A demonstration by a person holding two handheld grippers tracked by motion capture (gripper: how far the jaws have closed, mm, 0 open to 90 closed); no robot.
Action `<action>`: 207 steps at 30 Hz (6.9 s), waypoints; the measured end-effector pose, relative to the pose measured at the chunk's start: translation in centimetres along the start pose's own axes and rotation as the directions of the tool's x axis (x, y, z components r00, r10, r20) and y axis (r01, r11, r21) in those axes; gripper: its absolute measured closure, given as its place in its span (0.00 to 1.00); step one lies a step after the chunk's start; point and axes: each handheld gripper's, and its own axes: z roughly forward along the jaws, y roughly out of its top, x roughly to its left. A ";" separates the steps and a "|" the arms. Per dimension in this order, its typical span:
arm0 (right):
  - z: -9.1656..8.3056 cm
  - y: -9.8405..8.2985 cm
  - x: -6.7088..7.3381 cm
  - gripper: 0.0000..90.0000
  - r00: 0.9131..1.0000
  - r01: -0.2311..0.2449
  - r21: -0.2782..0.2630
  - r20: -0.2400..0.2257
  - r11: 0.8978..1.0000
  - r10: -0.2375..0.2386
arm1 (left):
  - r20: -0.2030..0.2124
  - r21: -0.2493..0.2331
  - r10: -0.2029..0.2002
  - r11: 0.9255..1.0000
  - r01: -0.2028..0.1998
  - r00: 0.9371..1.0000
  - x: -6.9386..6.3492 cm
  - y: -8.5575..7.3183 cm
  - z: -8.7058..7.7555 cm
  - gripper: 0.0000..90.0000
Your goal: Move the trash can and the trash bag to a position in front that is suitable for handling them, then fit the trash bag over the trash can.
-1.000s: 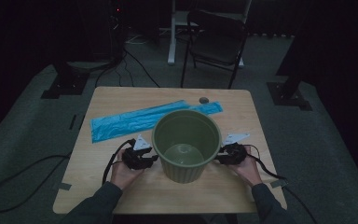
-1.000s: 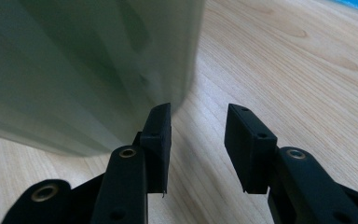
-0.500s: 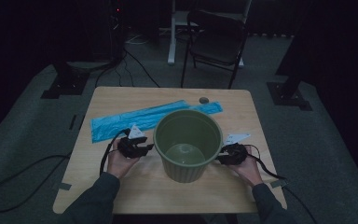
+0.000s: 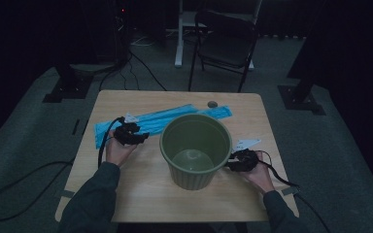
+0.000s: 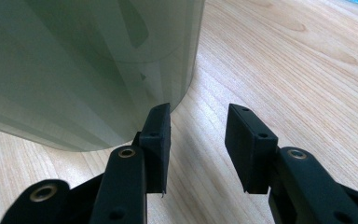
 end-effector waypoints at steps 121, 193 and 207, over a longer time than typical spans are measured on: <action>0.5 -0.6 -0.2 0.66 1.000 0.004 0.062 0.004 0.998 -0.004 | 0.130 0.019 0.096 0.995 -0.099 0.987 -5.1 -4.2 -2.9 0.50; 0.8 -0.8 -0.1 0.65 1.000 0.014 0.086 -0.023 0.996 -0.012 | 0.215 0.098 0.068 0.991 -0.091 0.974 -3.4 -2.8 0.5 0.98; 0.5 -0.2 0.3 0.65 0.999 -0.005 0.025 -0.053 1.000 0.006 | 0.175 -0.028 0.085 0.996 -0.081 0.981 -2.0 0.5 -3.4 0.99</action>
